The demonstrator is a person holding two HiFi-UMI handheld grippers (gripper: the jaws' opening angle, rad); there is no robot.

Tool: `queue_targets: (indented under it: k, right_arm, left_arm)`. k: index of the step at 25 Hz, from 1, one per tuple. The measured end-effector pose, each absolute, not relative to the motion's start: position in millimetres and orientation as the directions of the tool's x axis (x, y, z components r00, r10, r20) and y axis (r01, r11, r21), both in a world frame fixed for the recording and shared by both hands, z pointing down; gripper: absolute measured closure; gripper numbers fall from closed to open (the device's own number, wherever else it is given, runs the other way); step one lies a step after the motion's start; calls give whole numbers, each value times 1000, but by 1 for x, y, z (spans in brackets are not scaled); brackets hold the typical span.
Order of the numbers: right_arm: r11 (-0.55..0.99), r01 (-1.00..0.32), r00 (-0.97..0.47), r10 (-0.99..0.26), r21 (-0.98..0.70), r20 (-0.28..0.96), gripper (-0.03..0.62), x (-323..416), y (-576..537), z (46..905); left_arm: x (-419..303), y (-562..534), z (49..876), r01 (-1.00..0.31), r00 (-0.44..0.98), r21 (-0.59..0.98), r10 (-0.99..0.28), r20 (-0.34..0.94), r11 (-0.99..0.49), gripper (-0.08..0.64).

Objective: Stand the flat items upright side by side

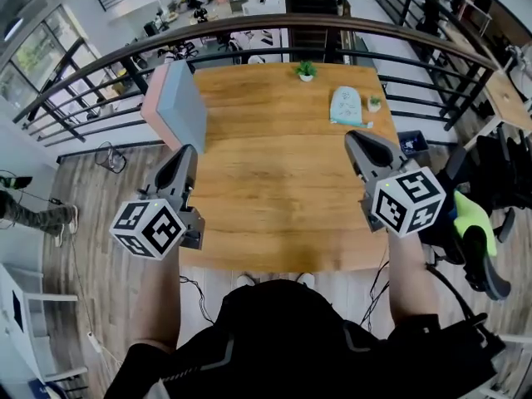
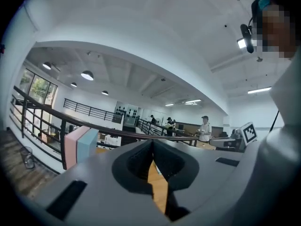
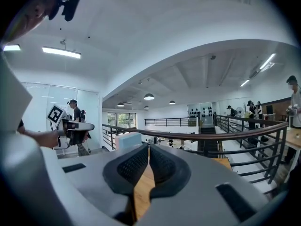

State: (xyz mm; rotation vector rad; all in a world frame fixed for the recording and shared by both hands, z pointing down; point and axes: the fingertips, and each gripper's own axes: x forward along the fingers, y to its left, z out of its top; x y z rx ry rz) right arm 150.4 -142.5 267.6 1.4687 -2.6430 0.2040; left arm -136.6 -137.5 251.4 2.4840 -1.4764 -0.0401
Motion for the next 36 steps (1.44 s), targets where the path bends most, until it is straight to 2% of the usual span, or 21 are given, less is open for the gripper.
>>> queue_targets:
  k: [4,11,23,36]
  right_arm:
    - [514,-856,-516,-845,-56,138,575,137,-133,254]
    - [480,-877,-477,-869,-9,135,576,113,-134,245]
    - [449,-893,-443,-887,19,126,577,111,-137,240]
    - [424,-905,-419,-900,25,122,577,112,-135,239]
  left_arm:
    - [-148,-130,243,-860,497,197,-862,105,-472,531]
    - [-182,-129,230,-893,422,188,-906,33,-409,531]
    - [-179,-143,240,-930,368,58,-926,89,-364,531]
    - [-178,-140,238,-917,397,73,-916,62,-392,531]
